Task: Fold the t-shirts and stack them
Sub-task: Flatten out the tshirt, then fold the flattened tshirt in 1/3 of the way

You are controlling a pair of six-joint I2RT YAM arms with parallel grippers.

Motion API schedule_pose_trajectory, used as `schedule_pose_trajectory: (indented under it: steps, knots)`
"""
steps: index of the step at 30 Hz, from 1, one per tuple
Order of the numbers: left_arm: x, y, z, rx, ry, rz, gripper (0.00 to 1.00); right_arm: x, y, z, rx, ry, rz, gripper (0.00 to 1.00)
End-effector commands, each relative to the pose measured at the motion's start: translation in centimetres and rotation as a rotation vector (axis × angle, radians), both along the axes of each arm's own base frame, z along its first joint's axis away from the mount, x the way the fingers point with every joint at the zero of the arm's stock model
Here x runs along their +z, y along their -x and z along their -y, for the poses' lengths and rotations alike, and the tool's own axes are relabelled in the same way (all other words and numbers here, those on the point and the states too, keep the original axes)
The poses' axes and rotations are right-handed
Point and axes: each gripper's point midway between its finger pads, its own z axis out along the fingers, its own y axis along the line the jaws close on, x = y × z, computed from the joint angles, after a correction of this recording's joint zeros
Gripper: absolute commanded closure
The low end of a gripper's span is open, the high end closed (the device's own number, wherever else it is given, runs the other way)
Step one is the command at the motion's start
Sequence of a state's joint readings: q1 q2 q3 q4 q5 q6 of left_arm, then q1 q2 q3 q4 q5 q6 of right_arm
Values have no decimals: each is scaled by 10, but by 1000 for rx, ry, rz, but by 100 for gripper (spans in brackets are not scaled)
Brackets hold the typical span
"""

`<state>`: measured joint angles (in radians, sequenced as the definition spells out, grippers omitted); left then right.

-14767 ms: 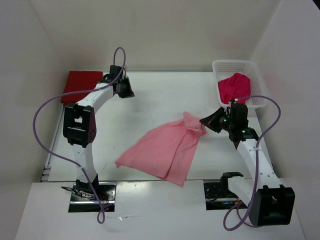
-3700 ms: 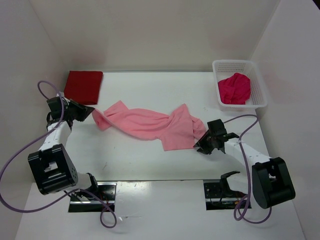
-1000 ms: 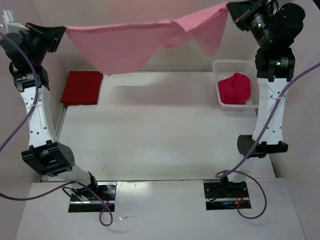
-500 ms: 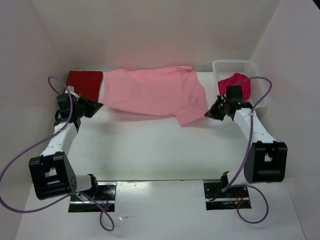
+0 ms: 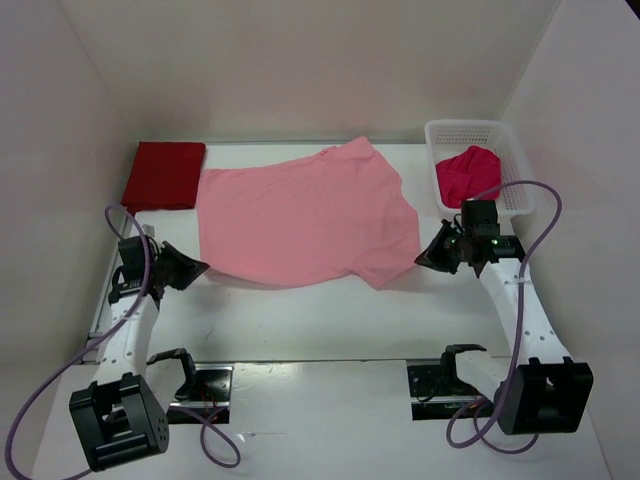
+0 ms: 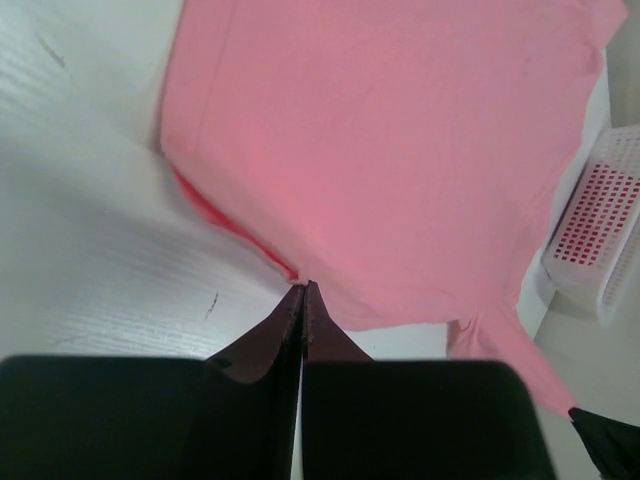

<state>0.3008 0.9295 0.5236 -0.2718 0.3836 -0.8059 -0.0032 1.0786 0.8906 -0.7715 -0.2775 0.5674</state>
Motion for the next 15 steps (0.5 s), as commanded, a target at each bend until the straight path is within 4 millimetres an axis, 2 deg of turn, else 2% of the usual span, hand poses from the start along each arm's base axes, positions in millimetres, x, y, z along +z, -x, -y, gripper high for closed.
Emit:
schedule_pose_trajectory:
  steps: [1,5,6,8,9,10,11,12,13,15]
  knots:
    - [11,7,0,11,20,-24,100,-4,33,-7,29,-8,-79,100]
    - [1,11,-2,60,49,-74,100,8,20,-4,6,2,-12,100]
    - [-4,7,-11,91,42,-71,100,17,8,1,-13,9,28,100]
    - [-4,-2,-18,123,63,-58,100,21,-9,6,-31,32,51,100]
    - [-5,-4,-19,130,71,-56,100,32,-25,8,-39,41,96,100]
    - [-10,-6,-24,146,78,-73,100,25,-36,9,-36,55,76,100]
    - [-5,-14,-29,155,70,-49,100,25,-45,9,-36,55,82,100]
    - [-4,-20,-32,155,71,-51,100,34,-62,12,-47,55,127,100]
    - [-4,-23,-33,161,77,-51,100,22,-72,12,-46,55,99,100]
    - [-6,-33,-37,166,85,-54,100,17,-95,12,-46,55,97,100]
